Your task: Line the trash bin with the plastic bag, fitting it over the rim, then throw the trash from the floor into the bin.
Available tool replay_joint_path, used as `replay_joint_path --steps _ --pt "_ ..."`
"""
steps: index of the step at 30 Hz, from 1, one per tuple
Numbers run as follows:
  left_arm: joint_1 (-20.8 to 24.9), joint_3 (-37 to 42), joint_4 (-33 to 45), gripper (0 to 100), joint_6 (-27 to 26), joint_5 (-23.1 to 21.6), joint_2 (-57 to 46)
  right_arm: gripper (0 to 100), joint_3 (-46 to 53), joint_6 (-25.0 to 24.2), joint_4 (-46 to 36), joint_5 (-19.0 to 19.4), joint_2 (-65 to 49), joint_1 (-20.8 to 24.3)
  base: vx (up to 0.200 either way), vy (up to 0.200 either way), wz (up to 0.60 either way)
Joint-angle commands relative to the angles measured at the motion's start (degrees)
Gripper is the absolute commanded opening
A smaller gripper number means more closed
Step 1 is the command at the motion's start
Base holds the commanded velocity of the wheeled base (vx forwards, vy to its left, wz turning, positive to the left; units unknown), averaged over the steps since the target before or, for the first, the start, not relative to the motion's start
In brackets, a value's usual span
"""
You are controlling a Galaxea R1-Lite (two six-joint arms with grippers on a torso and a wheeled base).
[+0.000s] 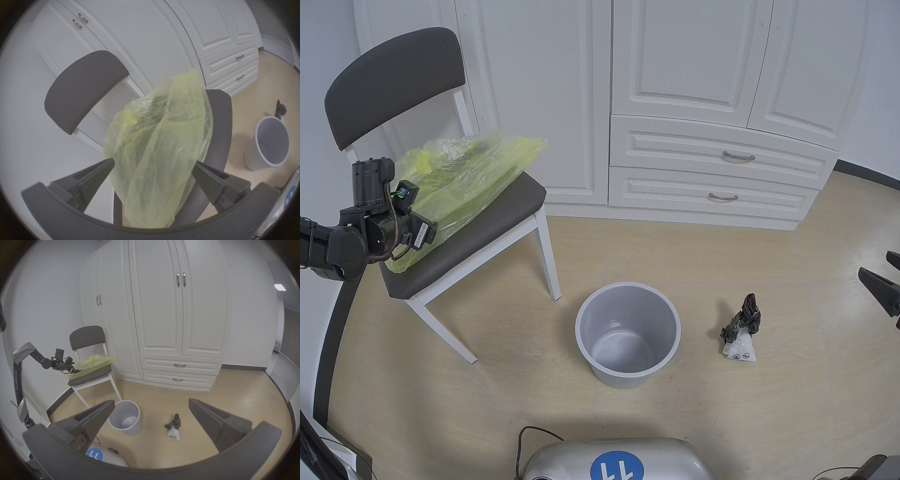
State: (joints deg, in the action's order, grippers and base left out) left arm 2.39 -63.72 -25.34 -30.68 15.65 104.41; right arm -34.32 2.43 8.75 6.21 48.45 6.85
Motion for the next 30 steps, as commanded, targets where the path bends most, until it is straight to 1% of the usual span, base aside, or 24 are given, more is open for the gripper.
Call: replay_joint_path --steps 1,4,7,27,28,30 --pt "-0.28 -0.97 -0.23 100 -2.01 0.08 2.64 100 -0.05 0.04 0.04 0.04 -0.02 0.0 0.0 0.0 0.0" --pt "-1.69 -2.29 -2.34 100 -4.3 0.17 3.87 100 -0.05 0.04 0.04 0.04 -0.02 0.0 0.0 0.0 0.0" --pt "-2.13 -2.37 -5.07 100 -6.49 0.17 4.31 100 -0.05 0.04 0.04 0.04 -0.02 0.0 0.0 0.0 0.0" --pt "-2.39 -2.29 -5.68 100 -7.37 0.43 3.61 100 -0.22 -0.05 0.04 0.04 -0.11 0.0 0.0 0.0 0.0" --pt "-2.39 -2.29 -5.86 0 -7.37 0.43 3.34 100 -0.22 -0.05 0.04 0.04 -0.11 0.0 0.0 0.0 0.0" --pt "-2.39 -2.29 -6.21 0 -7.46 0.43 3.34 100 -0.22 -0.05 0.04 0.04 -0.11 0.0 0.0 0.0 0.0"
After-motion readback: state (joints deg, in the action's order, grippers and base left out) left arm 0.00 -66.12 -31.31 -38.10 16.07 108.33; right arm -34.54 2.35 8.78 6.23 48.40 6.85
